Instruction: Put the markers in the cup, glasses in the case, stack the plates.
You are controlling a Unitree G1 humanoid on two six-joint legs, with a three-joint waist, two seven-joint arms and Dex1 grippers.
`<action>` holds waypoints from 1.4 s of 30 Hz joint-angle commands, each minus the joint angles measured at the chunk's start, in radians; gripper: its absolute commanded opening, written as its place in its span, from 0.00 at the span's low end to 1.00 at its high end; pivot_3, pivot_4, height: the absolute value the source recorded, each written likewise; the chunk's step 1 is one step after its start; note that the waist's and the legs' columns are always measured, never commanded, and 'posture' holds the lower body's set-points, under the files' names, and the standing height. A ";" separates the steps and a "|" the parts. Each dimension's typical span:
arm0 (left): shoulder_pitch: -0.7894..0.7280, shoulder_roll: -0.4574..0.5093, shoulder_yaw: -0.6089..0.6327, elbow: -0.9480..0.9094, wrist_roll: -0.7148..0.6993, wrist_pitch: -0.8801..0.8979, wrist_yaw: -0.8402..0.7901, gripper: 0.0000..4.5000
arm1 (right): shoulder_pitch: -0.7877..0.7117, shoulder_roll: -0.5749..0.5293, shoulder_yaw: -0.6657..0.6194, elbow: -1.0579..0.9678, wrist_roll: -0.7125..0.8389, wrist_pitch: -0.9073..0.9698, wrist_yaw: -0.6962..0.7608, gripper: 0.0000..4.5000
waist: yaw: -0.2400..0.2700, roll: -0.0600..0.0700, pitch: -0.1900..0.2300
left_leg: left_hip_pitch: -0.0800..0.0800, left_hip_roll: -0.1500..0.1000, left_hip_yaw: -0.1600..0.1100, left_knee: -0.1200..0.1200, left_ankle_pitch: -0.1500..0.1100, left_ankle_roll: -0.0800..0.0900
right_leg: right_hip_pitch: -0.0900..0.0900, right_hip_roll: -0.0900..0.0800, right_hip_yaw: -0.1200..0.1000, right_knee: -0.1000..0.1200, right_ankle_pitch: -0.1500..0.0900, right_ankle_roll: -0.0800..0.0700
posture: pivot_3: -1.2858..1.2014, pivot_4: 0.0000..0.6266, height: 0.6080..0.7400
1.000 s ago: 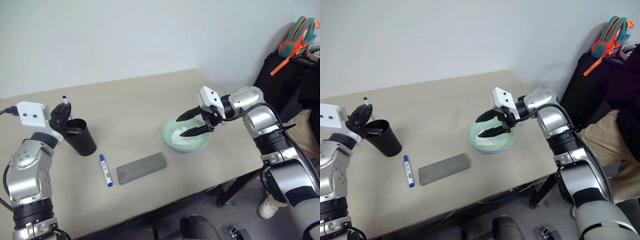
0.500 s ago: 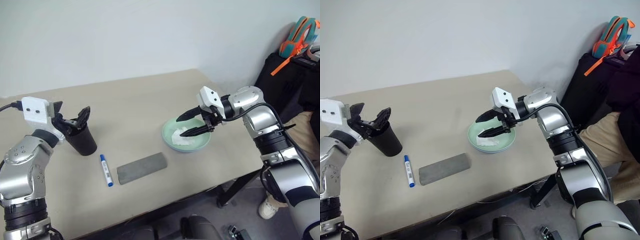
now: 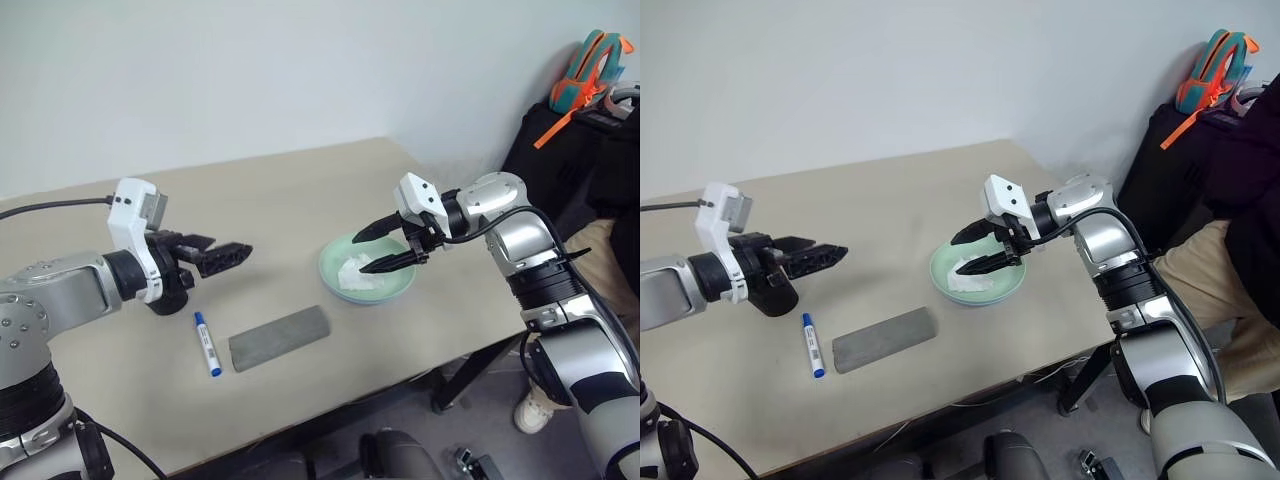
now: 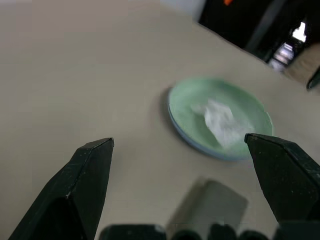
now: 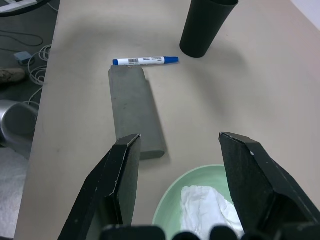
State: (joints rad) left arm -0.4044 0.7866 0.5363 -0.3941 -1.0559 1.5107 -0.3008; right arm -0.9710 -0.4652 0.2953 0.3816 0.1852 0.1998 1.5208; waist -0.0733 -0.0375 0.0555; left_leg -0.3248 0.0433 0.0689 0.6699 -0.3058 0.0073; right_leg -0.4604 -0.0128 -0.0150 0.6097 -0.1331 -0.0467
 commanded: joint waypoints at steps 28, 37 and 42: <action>0.102 -0.076 -0.051 0.051 -0.459 0.047 1.090 0.99 | -0.017 0.002 -0.009 -0.019 0.008 -0.003 0.005 0.60 | 0.002 -0.001 0.000 | 0.000 -0.001 0.000 -0.001 0.000 -0.003 | 0.001 -0.001 0.002 0.000 0.000 0.000 | 0.52 0.00 0.99; 0.320 0.093 -0.266 0.022 -0.855 -0.348 1.461 0.99 | -0.016 0.007 -0.008 -0.020 0.009 -0.004 0.004 0.60 | 0.009 -0.001 0.000 | 0.001 -0.001 0.000 -0.002 -0.001 -0.009 | 0.001 -0.002 0.002 0.001 -0.001 -0.002 | 0.52 0.00 0.99; 0.353 0.144 -0.353 0.008 -0.915 -0.480 1.485 0.99 | -0.017 0.010 -0.008 -0.020 0.010 -0.003 0.004 0.60 | 0.026 0.000 0.000 | 0.001 -0.001 0.001 -0.001 0.000 -0.010 | 0.001 -0.001 0.002 0.001 -0.001 -0.003 | 0.52 0.00 0.99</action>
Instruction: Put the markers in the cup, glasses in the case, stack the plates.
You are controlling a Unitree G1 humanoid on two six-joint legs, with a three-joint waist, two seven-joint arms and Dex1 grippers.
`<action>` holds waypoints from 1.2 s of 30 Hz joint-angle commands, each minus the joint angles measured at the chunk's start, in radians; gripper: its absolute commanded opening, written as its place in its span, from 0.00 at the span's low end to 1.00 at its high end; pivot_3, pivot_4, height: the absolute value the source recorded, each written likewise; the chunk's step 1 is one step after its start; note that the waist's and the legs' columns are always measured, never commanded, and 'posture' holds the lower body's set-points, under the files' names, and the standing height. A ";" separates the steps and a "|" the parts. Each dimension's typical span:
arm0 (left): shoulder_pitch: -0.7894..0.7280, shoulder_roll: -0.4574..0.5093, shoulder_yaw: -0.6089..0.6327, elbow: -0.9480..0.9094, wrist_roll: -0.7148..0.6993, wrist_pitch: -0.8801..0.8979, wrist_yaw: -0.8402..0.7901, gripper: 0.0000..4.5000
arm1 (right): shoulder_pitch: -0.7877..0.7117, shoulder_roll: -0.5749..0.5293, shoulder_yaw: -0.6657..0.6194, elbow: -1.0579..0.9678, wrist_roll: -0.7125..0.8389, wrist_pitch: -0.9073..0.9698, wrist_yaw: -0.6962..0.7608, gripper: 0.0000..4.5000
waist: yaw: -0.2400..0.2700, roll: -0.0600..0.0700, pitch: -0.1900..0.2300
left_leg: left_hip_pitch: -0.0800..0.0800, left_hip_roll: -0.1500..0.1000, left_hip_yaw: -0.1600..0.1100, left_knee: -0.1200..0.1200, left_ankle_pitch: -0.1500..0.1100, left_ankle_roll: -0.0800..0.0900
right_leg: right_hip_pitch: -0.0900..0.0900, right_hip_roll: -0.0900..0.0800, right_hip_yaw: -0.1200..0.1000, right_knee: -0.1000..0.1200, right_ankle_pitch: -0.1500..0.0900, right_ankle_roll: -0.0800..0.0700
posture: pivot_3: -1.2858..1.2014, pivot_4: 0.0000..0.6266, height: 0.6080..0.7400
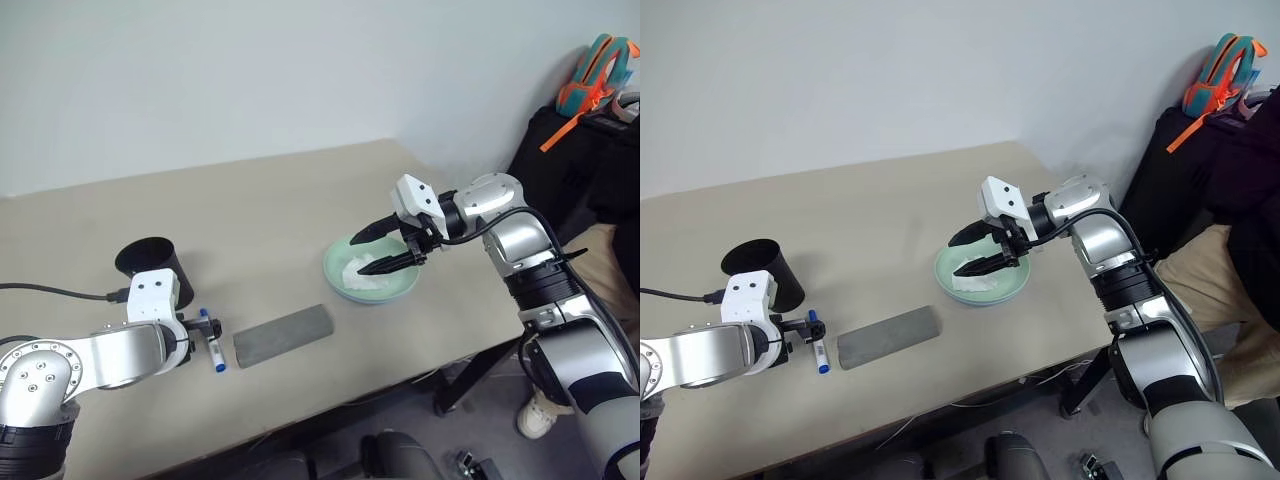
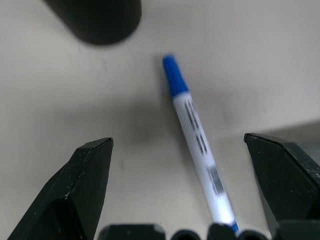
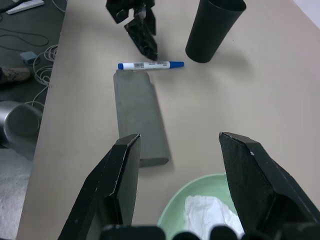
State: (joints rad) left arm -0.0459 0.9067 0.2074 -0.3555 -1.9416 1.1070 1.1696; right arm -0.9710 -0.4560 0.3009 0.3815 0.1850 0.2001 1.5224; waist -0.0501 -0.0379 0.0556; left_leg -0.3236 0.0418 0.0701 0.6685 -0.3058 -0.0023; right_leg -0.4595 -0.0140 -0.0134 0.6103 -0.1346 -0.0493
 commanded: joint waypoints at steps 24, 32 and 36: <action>-0.103 0.049 -0.213 0.122 0.064 -0.152 -0.090 0.87 | -0.010 0.017 -0.015 -0.036 0.013 -0.001 -0.010 0.60 | 0.003 0.000 0.000 | -0.001 0.000 -0.001 -0.001 0.001 -0.001 | 0.000 0.001 -0.001 -0.001 0.000 0.000 | 0.52 0.00 0.99; -0.108 0.035 -0.225 0.132 0.084 -0.136 -0.104 0.26 | -0.007 0.018 -0.016 -0.041 0.014 -0.003 -0.012 0.60 | 0.003 0.000 0.000 | -0.001 0.000 0.000 -0.001 0.001 -0.001 | 0.000 0.000 -0.001 -0.001 0.000 0.000 | 0.52 0.00 0.99; -0.105 0.033 -0.222 0.131 0.089 -0.133 -0.107 0.02 | -0.004 0.019 -0.016 -0.044 0.014 -0.003 -0.013 0.60 | 0.003 0.000 0.000 | -0.001 0.000 0.000 -0.001 0.001 -0.001 | 0.000 0.000 -0.001 -0.001 0.000 0.000 | 0.52 0.00 0.99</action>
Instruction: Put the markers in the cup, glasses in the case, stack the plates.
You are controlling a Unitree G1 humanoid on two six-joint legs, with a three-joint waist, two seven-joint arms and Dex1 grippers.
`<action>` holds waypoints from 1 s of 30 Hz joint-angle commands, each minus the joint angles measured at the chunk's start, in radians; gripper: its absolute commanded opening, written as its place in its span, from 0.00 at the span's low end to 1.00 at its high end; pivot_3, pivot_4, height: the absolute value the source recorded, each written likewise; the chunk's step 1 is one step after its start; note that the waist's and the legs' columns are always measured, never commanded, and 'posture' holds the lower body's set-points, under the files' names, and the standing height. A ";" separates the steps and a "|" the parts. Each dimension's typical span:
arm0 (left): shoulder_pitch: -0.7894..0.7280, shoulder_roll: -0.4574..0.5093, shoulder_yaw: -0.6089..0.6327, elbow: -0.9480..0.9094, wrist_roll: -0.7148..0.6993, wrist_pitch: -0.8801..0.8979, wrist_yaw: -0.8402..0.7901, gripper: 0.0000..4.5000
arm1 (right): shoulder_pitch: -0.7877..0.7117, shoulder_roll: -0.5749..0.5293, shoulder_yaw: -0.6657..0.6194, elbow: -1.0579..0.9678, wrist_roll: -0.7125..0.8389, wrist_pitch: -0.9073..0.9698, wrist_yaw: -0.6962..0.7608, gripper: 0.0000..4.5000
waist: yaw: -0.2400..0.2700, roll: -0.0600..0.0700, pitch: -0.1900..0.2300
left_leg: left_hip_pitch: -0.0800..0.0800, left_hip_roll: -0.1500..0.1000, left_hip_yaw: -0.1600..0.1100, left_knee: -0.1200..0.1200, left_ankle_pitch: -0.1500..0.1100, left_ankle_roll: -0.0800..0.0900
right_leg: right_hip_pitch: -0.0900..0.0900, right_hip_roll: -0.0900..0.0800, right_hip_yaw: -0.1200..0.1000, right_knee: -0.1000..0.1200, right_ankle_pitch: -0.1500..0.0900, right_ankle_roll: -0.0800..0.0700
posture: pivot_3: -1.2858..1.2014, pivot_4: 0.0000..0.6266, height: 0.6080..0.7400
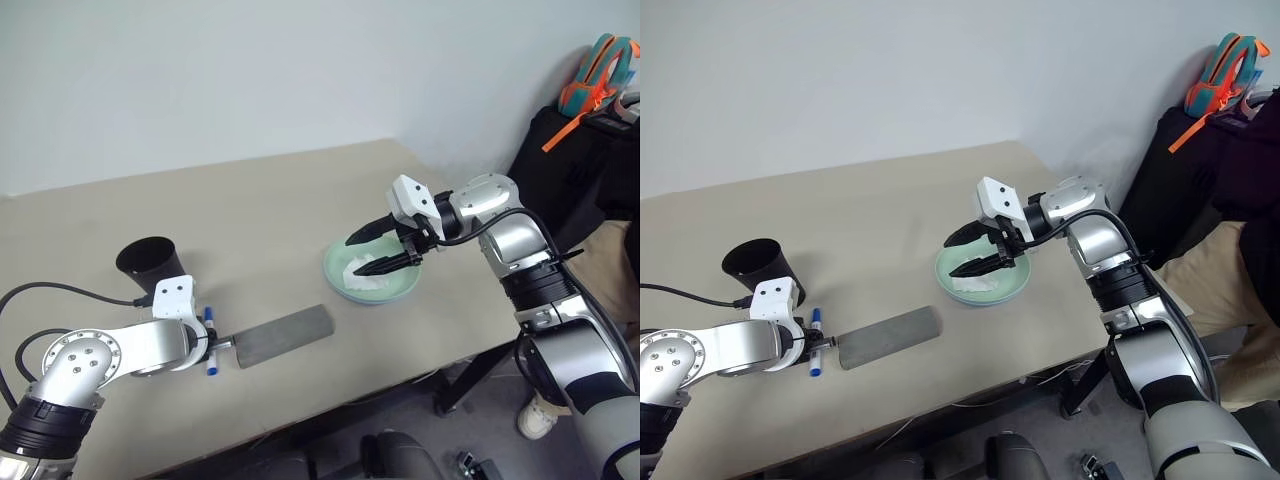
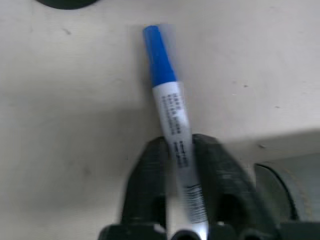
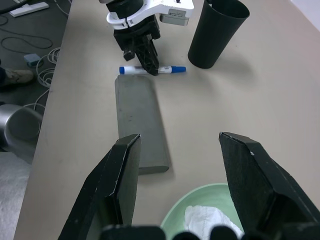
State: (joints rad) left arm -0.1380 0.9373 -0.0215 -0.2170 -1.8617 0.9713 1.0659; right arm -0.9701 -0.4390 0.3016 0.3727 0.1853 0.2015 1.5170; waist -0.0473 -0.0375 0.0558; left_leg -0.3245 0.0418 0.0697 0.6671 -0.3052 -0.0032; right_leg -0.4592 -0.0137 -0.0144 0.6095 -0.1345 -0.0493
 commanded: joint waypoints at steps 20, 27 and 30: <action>-0.156 0.164 0.061 -0.205 0.591 0.023 -0.879 0.02 | -0.008 0.009 -0.014 -0.031 0.013 -0.004 -0.009 0.60 | -0.003 0.000 0.000 | -0.001 0.000 0.000 -0.002 0.000 0.000 | -0.003 0.001 -0.001 -0.002 0.000 0.000 | 0.52 0.00 0.99; -0.133 0.078 0.156 -0.184 0.978 -0.275 -1.072 0.02 | -0.007 0.006 -0.016 -0.033 0.013 0.000 -0.009 0.60 | -0.003 0.001 0.001 | -0.001 0.000 0.000 -0.003 0.000 0.000 | -0.003 0.001 -0.001 -0.002 0.000 0.000 | 0.52 0.00 0.99; -0.111 0.023 0.224 -0.127 1.144 -0.426 -1.093 0.02 | -0.005 0.001 -0.019 -0.037 0.015 0.007 -0.011 0.60 | -0.003 0.001 0.001 | -0.001 0.001 0.000 -0.003 0.001 0.002 | -0.003 0.001 0.000 -0.002 0.000 0.000 | 0.52 0.00 0.99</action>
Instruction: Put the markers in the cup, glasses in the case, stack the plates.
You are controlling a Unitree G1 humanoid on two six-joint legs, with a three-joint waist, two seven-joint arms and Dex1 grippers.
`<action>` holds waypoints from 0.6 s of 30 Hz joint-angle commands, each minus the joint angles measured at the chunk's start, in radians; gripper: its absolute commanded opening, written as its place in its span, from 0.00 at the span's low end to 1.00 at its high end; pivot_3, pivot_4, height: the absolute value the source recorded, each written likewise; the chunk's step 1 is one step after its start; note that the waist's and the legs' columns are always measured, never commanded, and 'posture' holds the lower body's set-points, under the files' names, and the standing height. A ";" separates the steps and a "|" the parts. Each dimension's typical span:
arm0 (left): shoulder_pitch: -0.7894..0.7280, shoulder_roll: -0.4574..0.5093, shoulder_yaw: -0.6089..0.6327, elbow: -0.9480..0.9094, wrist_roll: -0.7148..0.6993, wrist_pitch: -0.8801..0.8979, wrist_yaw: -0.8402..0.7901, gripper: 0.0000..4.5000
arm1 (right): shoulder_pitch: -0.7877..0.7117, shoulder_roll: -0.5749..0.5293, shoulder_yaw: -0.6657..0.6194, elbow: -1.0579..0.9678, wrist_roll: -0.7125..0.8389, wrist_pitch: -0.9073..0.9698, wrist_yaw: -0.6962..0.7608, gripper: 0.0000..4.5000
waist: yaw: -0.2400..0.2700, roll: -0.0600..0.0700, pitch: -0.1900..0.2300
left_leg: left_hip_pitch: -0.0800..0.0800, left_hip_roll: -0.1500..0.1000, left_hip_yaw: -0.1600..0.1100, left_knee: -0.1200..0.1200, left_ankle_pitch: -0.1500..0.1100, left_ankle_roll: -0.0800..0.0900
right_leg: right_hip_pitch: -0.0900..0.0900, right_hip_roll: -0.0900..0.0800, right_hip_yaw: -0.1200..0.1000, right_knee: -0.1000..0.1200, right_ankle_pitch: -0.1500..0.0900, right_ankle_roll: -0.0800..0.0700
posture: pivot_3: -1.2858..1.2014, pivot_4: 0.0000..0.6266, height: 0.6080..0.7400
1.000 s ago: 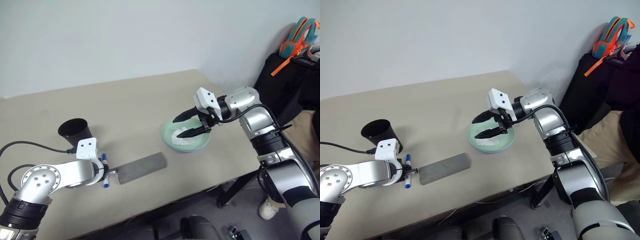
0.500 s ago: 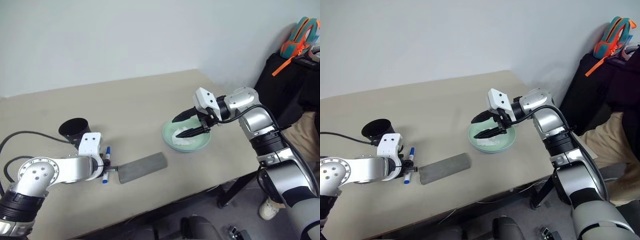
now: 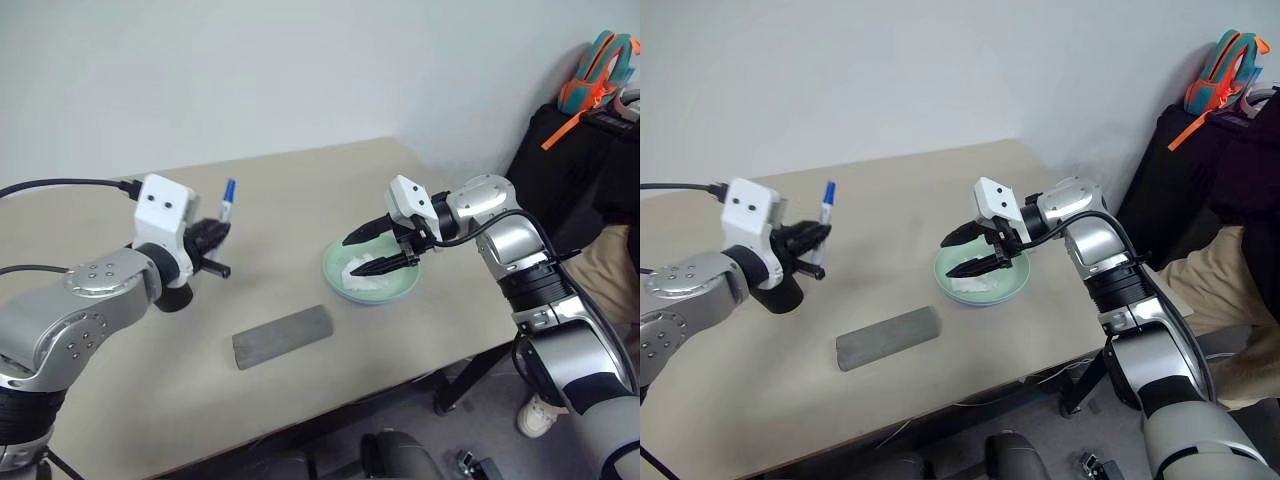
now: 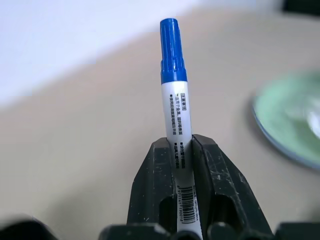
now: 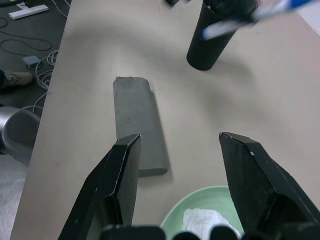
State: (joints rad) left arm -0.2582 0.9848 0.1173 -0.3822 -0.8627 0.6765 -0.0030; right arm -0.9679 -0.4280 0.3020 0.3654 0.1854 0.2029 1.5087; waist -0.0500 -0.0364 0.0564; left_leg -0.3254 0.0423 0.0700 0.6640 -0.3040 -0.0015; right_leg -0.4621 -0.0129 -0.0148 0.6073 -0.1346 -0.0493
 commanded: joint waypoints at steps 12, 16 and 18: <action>0.126 -0.170 0.303 0.111 0.219 -0.241 -0.255 0.02 | -0.002 -0.017 -0.027 -0.037 0.019 0.024 -0.010 0.60 | 0.001 -0.001 0.000 | 0.000 0.001 0.001 0.000 0.000 0.005 | -0.001 -0.001 -0.001 -0.001 0.000 0.000 | 0.52 0.00 0.99; 0.148 -0.205 0.327 0.113 0.260 -0.258 -0.284 0.02 | -0.002 -0.017 -0.027 -0.039 0.020 0.027 -0.011 0.60 | 0.001 -0.001 0.000 | 0.000 0.001 0.000 0.001 0.000 0.005 | -0.001 -0.001 -0.001 -0.001 0.000 0.000 | 0.52 0.00 0.99; 0.165 -0.218 0.332 0.122 0.291 -0.278 -0.299 0.02 | -0.003 -0.016 -0.026 -0.037 0.019 0.028 -0.012 0.60 | 0.001 -0.001 0.000 | 0.000 0.001 0.000 0.001 0.000 0.005 | -0.001 -0.001 -0.001 0.000 0.000 0.000 | 0.52 0.00 0.99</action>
State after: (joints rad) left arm -0.0911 0.7712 0.4183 -0.2503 -0.5967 0.4296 -0.2884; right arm -0.9641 -0.4377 0.3008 0.3587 0.1872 0.2315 1.5027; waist -0.0489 -0.0372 0.0561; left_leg -0.3250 0.0431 0.0704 0.6648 -0.3042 0.0035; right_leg -0.4630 -0.0138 -0.0159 0.6069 -0.1345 -0.0490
